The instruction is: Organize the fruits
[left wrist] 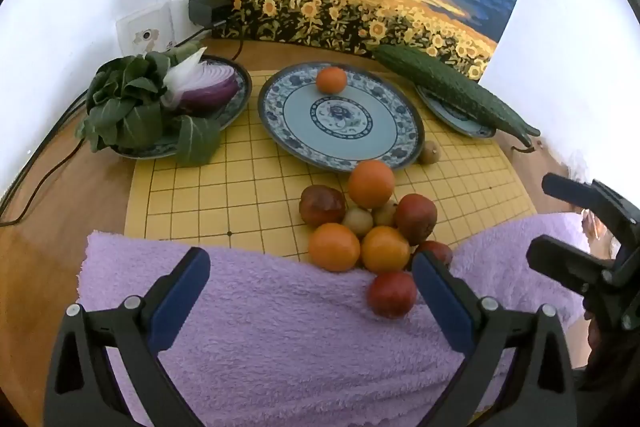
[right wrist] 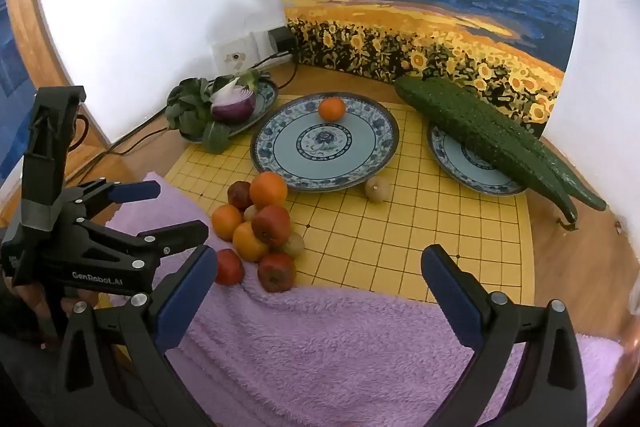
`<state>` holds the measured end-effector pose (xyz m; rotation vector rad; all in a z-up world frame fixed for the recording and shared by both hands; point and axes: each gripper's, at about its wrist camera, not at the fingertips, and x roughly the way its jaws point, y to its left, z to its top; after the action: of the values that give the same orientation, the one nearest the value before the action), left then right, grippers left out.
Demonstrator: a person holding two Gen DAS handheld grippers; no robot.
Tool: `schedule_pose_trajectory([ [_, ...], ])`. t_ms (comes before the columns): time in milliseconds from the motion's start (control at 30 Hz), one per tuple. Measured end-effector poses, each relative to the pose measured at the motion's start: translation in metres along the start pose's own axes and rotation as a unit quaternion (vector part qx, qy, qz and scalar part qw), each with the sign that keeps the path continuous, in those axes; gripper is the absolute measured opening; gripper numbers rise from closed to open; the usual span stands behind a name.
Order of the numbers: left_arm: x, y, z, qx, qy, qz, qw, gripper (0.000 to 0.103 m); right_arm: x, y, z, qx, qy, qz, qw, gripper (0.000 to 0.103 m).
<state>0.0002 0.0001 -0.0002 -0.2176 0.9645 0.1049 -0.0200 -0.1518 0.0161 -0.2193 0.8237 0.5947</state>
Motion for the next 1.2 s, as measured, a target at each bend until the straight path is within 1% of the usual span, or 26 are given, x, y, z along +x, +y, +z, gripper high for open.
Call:
schedule_pose_trajectory([
  [300, 0.0006, -0.0011, -0.0001, -0.002, -0.002, 0.003, 1.0, 0.103, 0.001, -0.0003, -0.0004, 0.002, 0.0, 0.003, 1.0, 0.103],
  [400, -0.0018, 0.0043, 0.002, -0.005, -0.003, 0.002, 1.0, 0.103, 0.0009, 0.0, -0.0005, 0.002, 0.0, 0.003, 1.0, 0.103],
  [733, -0.0039, 0.0035, 0.0036, -0.01, -0.005, -0.003, 0.9999, 0.103, -0.0005, -0.0017, -0.0014, 0.001, 0.0, 0.003, 1.0, 0.103],
  [867, -0.0034, 0.0026, 0.0033, -0.01, -0.004, -0.004, 0.9999, 0.103, -0.0036, -0.0021, 0.0001, 0.004, -0.008, -0.005, 1.0, 0.103],
  [967, -0.0032, 0.0022, 0.0032, -0.01, -0.004, -0.003, 0.9999, 0.103, 0.0006, -0.0041, 0.0, 0.008, -0.006, -0.005, 1.0, 0.103],
  [1200, -0.0025, 0.0006, 0.0029, -0.009, -0.002, -0.002, 1.0, 0.103, -0.0037, -0.0024, 0.0004, 0.007, -0.008, -0.006, 1.0, 0.103],
])
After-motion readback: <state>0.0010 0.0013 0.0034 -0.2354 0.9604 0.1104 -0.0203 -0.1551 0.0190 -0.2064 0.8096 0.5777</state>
